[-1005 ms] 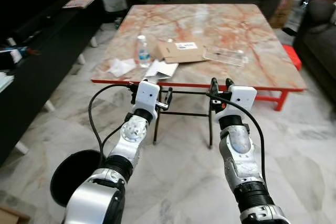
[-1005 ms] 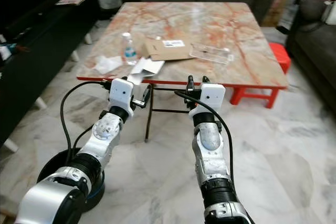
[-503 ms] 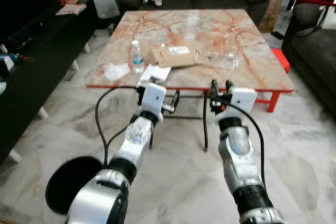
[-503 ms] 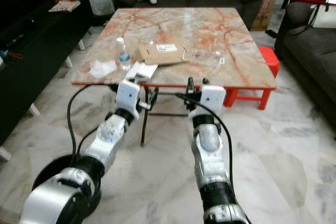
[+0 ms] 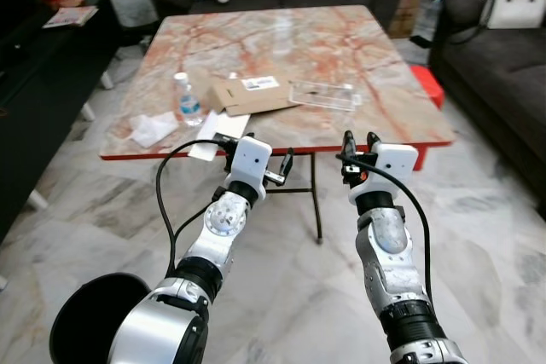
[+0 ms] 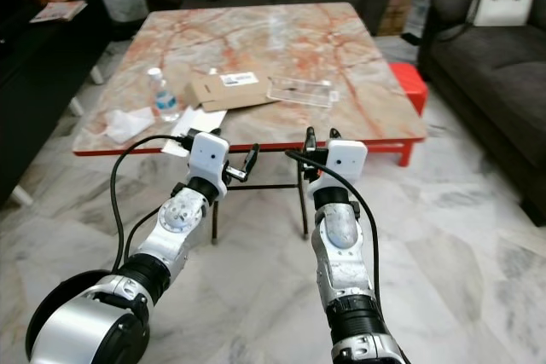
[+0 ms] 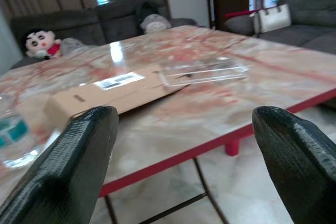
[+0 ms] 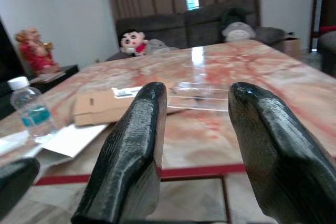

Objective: Picking trash to rubbish bin

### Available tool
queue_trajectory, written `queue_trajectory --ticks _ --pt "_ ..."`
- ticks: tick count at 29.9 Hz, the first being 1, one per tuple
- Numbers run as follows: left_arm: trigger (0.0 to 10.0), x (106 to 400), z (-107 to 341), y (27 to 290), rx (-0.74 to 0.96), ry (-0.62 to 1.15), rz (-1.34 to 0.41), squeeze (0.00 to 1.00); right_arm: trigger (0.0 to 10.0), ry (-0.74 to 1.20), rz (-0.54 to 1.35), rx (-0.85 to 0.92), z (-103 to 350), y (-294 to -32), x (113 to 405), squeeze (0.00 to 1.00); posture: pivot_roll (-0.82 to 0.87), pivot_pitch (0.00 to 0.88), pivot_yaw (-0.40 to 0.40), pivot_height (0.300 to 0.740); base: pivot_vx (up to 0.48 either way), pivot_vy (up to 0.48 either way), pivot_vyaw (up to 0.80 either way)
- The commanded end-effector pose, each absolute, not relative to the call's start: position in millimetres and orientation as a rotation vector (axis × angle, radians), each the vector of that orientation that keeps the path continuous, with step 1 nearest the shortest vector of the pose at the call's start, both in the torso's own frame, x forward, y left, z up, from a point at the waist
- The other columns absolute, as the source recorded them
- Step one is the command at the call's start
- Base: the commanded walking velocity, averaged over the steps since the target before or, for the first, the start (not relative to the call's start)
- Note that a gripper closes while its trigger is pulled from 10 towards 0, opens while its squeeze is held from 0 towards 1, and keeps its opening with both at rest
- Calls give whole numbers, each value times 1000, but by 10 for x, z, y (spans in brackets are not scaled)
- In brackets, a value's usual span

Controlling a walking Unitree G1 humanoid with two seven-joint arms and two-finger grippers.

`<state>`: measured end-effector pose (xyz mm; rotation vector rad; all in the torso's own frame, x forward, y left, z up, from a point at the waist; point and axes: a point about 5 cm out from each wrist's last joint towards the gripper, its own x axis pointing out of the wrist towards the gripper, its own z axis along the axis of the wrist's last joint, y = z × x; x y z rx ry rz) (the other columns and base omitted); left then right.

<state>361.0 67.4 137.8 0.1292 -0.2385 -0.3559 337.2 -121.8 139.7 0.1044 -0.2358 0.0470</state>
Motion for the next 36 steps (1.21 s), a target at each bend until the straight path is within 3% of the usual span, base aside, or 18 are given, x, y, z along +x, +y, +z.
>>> queue_trajectory --ticks 1,7,32,36 --pt "10000 3616 1430 634 123 -257 -362 0 10000 -252 38 108 1453 -1244 3385 0 55 0 40 740 319 0 0" --pt "10000 3622 1442 634 123 -260 -356 0 10000 -244 32 121 1457 -1254 3387 0 60 0 33 740 333 0 -481" --pt "10000 3623 1396 663 109 -234 -322 0 10000 -259 35 57 1492 -1329 3389 0 66 0 7 740 352 0 0" --pt "10000 3609 1343 703 102 -216 -308 0 10000 -262 35 63 1486 -1336 3391 0 67 0 9 740 354 0 800"
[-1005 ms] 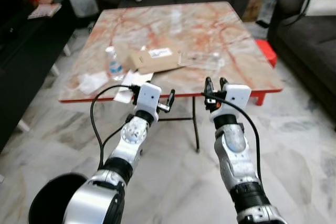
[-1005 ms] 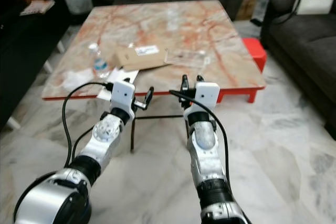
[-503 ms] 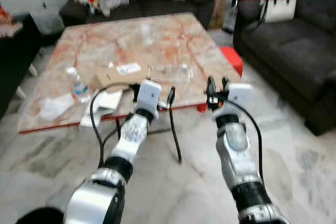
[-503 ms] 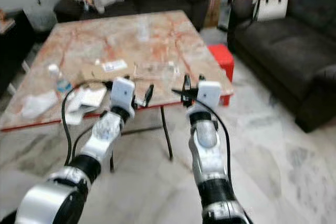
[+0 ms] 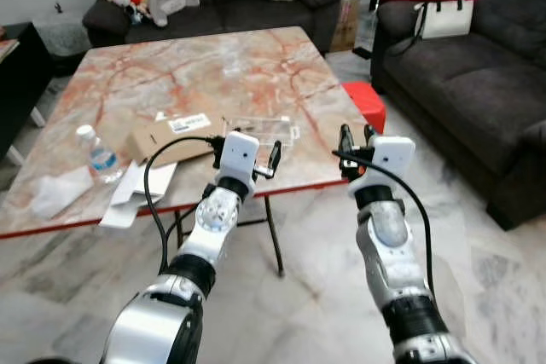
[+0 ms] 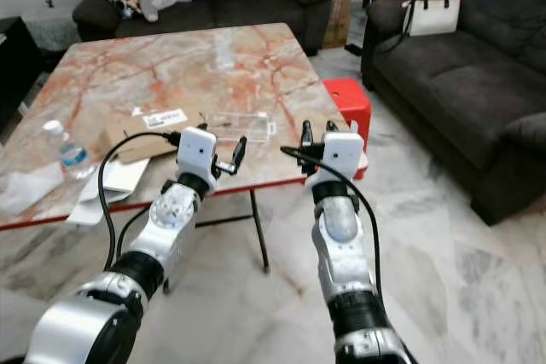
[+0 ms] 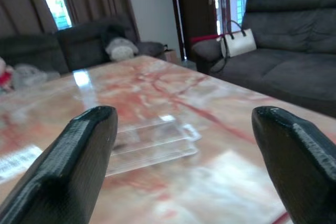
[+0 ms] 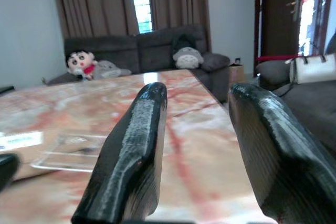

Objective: Picking trash to rubbish bin

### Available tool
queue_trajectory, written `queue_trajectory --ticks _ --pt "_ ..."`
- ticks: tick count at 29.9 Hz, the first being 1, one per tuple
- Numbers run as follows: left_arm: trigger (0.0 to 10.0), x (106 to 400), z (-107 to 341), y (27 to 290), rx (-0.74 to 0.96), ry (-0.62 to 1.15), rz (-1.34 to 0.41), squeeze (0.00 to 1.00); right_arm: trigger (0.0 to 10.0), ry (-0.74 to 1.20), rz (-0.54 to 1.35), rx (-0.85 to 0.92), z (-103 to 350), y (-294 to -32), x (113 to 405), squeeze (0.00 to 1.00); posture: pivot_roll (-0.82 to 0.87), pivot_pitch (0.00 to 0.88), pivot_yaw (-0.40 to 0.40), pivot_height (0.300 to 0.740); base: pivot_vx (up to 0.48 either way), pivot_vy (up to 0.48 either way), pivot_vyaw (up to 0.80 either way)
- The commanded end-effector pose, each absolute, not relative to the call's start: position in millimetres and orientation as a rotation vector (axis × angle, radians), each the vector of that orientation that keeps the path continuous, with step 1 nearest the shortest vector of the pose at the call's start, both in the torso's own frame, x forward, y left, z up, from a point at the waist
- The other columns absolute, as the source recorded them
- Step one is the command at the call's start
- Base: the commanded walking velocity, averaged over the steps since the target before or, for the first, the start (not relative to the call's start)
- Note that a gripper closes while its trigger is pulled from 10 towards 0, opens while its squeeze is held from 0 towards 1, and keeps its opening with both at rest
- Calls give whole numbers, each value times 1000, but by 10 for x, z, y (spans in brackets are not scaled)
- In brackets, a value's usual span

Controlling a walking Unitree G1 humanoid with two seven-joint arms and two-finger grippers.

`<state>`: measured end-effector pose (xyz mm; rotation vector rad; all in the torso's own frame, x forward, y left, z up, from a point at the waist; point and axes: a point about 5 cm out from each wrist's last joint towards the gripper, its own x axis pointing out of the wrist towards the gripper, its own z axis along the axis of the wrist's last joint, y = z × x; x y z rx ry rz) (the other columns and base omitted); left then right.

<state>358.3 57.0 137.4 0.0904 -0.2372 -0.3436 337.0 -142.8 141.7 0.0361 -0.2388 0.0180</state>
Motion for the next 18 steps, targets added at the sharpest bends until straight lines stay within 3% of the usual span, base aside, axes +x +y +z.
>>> queue_trajectory --ticks 1,7,18 --pt "10000 3609 1336 713 99 -213 -303 0 10000 -262 31 78 1483 -1339 3391 0 67 0 9 740 352 0 800" --pt "10000 3654 1340 949 71 -201 -216 0 10000 -242 -14 45 1425 -1509 3370 0 62 0 8 740 356 0 0" --pt "10000 3601 1249 1166 136 -188 -232 0 10000 -192 -31 -51 1272 -1783 3273 0 67 0 5 740 355 0 0"
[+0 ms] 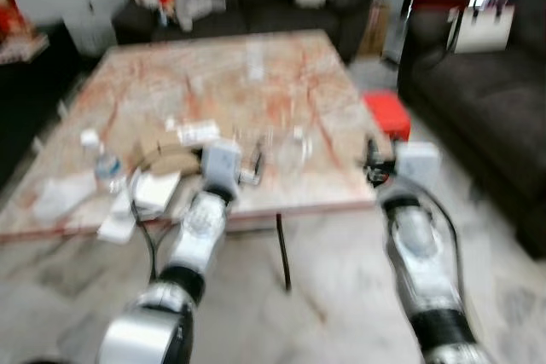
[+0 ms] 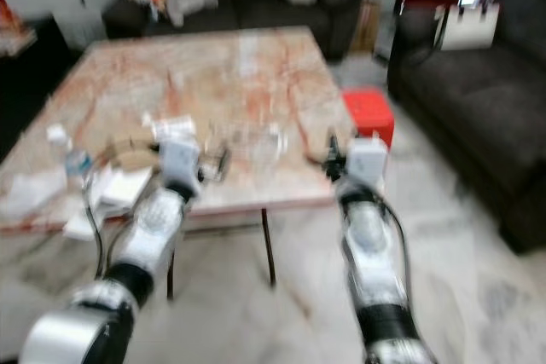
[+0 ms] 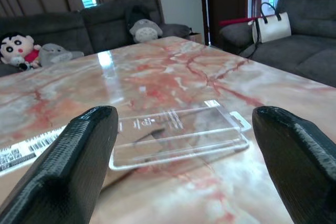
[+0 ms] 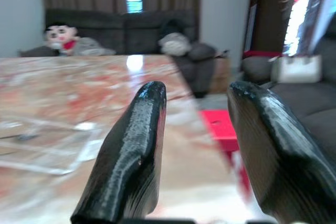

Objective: Picking trash to rubbish bin

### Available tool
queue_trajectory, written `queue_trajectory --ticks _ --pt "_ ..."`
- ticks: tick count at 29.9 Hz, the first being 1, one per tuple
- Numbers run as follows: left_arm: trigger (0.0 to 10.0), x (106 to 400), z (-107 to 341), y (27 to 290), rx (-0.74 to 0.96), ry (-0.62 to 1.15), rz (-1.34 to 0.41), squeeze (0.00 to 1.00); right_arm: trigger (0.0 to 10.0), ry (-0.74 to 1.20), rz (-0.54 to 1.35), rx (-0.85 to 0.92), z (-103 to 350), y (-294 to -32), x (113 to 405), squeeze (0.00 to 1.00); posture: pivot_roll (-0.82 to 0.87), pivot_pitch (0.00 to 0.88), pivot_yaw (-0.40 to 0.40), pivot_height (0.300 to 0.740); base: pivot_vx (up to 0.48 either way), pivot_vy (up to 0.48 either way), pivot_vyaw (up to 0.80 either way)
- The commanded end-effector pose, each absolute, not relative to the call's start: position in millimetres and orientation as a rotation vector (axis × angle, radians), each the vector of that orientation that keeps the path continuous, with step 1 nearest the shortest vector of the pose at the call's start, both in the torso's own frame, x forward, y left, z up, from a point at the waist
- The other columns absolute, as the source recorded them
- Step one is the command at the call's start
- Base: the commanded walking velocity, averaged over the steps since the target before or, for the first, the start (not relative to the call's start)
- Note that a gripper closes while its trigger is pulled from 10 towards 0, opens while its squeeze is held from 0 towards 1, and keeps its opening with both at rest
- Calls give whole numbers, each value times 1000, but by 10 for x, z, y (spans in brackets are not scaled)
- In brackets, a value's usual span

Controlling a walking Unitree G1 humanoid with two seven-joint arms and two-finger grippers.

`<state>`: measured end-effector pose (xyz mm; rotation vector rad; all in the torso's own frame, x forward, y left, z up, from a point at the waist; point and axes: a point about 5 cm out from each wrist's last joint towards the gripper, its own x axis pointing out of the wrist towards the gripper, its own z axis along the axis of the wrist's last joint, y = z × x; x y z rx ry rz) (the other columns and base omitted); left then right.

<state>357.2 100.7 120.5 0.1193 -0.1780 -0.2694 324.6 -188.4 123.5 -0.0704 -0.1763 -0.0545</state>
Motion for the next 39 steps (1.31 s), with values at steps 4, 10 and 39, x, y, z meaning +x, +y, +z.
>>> queue_trajectory --ticks 4,10,39 --pt "10000 3607 1257 1165 132 -188 -227 0 10000 -192 -44 -45 1270 -1791 3268 0 60 0 10 740 354 0 0" --pt "10000 3586 1258 1068 138 -196 -261 0 10000 -192 -29 -39 1258 -1705 3275 0 60 0 14 740 355 0 0" --pt "10000 3533 1236 982 166 -206 -302 0 10000 -217 14 -4 1257 -1527 3292 0 71 0 28 740 356 0 258"
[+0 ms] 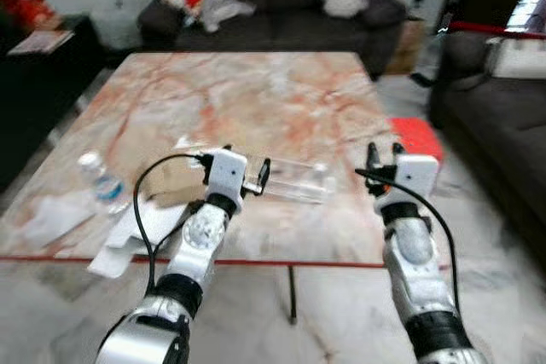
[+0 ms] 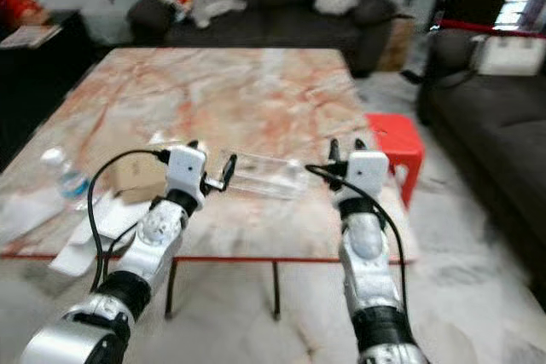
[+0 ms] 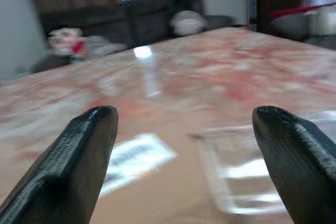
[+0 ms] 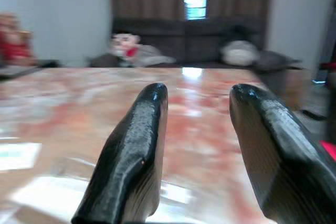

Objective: Picking trash to rubbish bin

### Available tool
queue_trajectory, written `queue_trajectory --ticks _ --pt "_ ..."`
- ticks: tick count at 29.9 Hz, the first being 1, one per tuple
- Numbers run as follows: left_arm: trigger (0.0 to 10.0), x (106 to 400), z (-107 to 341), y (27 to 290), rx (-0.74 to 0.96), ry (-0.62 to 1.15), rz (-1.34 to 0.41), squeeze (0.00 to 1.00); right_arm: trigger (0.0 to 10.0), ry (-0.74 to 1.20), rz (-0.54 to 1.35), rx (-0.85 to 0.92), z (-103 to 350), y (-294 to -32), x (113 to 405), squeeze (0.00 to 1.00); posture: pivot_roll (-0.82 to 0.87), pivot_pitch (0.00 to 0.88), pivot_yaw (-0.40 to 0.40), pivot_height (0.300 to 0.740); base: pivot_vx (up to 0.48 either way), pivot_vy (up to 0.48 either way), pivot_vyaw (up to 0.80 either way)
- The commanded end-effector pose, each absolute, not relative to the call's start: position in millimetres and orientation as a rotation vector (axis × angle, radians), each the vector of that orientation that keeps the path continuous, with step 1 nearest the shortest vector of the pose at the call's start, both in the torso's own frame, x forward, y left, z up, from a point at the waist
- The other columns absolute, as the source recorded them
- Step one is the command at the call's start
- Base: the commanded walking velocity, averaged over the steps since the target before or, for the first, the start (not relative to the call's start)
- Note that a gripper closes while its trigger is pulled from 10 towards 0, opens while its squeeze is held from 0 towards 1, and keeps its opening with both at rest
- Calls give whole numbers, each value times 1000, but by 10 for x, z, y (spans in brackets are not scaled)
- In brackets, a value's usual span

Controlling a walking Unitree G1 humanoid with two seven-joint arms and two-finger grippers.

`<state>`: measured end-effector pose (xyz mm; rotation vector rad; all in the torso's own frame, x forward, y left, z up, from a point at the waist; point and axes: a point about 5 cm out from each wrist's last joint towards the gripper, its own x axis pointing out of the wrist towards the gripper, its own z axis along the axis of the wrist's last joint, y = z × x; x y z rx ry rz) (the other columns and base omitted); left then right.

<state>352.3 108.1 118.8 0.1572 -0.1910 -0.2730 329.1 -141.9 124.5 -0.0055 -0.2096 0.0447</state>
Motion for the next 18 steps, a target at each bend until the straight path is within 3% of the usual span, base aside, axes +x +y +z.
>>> queue_trajectory --ticks 1,18 --pt "10000 3533 1236 982 166 -206 -302 0 10000 -217 14 -4 1257 -1527 3292 0 71 0 28 740 356 0 0" --pt "10000 3534 1251 959 170 -209 -320 0 10000 -192 -35 42 1237 -1623 3310 0 73 0 25 740 357 0 0"
